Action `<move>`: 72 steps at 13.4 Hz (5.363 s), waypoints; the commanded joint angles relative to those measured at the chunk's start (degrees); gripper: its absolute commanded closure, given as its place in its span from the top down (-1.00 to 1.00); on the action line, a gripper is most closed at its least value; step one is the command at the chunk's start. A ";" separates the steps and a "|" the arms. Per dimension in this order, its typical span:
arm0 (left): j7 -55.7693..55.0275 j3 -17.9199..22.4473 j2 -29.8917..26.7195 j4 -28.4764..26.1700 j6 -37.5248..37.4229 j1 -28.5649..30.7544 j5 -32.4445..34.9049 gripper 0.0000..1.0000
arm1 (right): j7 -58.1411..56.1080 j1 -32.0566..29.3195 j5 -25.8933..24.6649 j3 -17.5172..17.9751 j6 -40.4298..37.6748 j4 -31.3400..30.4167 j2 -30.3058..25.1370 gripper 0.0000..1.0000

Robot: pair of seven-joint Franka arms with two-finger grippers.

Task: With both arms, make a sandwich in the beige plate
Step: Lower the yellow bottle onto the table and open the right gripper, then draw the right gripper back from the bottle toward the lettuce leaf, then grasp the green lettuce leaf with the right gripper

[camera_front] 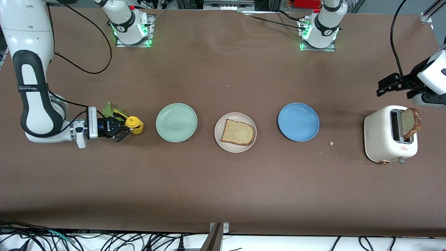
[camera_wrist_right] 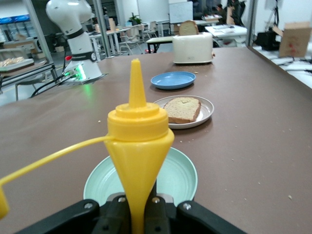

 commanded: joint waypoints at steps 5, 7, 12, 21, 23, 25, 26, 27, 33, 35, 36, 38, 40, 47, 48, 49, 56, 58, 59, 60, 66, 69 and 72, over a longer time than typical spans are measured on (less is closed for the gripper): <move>-0.02 -0.53 0.19 -0.20 0.48 0.23 1.18 1.00 | -16.90 -5.03 4.47 1.14 -5.58 -4.20 5.20 -1.00; -0.02 -0.53 0.28 -0.20 0.48 0.31 1.18 1.00 | -19.64 -5.21 6.22 1.14 -6.64 -4.21 7.93 -1.00; -0.02 -0.62 0.19 -0.20 0.39 0.23 1.27 1.00 | -20.18 -5.30 8.17 1.22 -7.87 -4.21 9.78 -0.48; -0.03 -0.71 0.19 -0.20 0.31 0.14 1.36 1.00 | -12.29 -5.30 1.85 -2.90 -8.22 -1.23 6.98 0.99; -0.11 -0.62 0.28 -0.20 0.31 0.14 1.36 1.00 | -6.75 -5.21 -1.31 -4.22 -8.84 -0.08 5.23 0.99; -0.11 -0.62 0.28 -0.20 0.31 0.14 1.36 1.00 | 0.18 -5.04 -4.82 -5.01 -8.66 0.80 2.42 0.99; -0.11 -0.62 0.28 -0.20 0.31 0.14 1.36 1.00 | 4.31 -5.04 -6.93 -5.02 -8.31 1.59 1.10 0.99; -0.11 -0.62 0.28 -0.20 0.31 0.05 1.36 1.00 | 8.35 -5.04 -8.52 -5.02 -8.22 2.29 0.13 0.99; -0.20 -0.62 0.37 -0.20 0.22 0.05 1.36 1.00 | 35.23 -2.76 -22.04 -4.84 -7.96 10.98 -5.32 0.99; -0.20 -0.71 0.28 -0.20 0.22 -0.04 1.36 1.00 | 47.01 0.40 -29.76 -4.67 -7.96 15.20 -7.34 0.99; -0.29 -0.71 0.28 -0.20 0.22 -0.04 1.27 1.00 | 51.15 1.55 -30.76 -4.67 -7.87 15.74 -7.70 0.99; -0.29 -0.71 0.28 -0.20 0.22 -0.04 1.27 1.00 | 59.50 3.83 -32.26 -4.93 -7.87 16.88 -7.88 0.99; -0.29 -0.71 0.28 -0.20 0.13 -0.12 1.27 1.00 | 65.40 4.63 -36.90 -4.49 -7.78 18.46 -8.75 0.99; -0.20 -0.71 0.37 -0.29 0.13 -0.12 1.27 1.00 | 84.91 6.56 -52.19 -4.49 -4.28 16.98 -11.57 0.99; -0.20 -0.71 0.37 -0.29 0.13 -0.12 1.27 1.00 | 88.95 6.91 -53.43 -4.49 -3.05 15.76 -11.66 0.99; -0.20 -0.71 0.37 -0.29 0.13 -0.12 1.27 1.00 | 92.47 7.53 -54.49 -4.49 -1.38 14.00 -11.92 0.99; -0.02 -0.71 0.37 -0.29 0.13 -0.21 1.27 1.00 | 108.39 9.99 -61.51 -4.49 19.00 -6.03 -12.28 0.99; -0.11 -0.71 0.37 -0.20 0.13 -0.39 1.27 1.00 | 110.25 9.99 -62.50 -4.66 24.62 -11.21 -11.75 0.99; -0.11 -0.71 0.37 -0.20 0.13 -0.39 1.27 1.00 | 110.86 10.60 -62.50 -4.75 27.43 -13.33 -11.49 0.99; -0.03 -0.62 0.37 -0.20 0.13 -0.30 1.27 1.00 | 112.09 10.87 -62.58 -4.84 29.38 -14.39 -10.61 0.99; -0.03 -0.71 0.37 -0.29 0.13 -0.39 1.27 1.00 | 114.83 11.84 -64.08 -4.84 35.37 -17.83 -7.80 0.30; -0.11 -0.71 0.45 -0.29 0.13 -0.48 1.27 1.00 | 115.70 11.75 -64.08 -4.84 35.28 -17.48 -7.79 -1.00; -0.02 -0.62 0.45 -0.29 0.13 -0.48 1.27 1.00 | 116.23 11.93 -64.08 -4.84 35.02 -16.95 -7.88 -1.00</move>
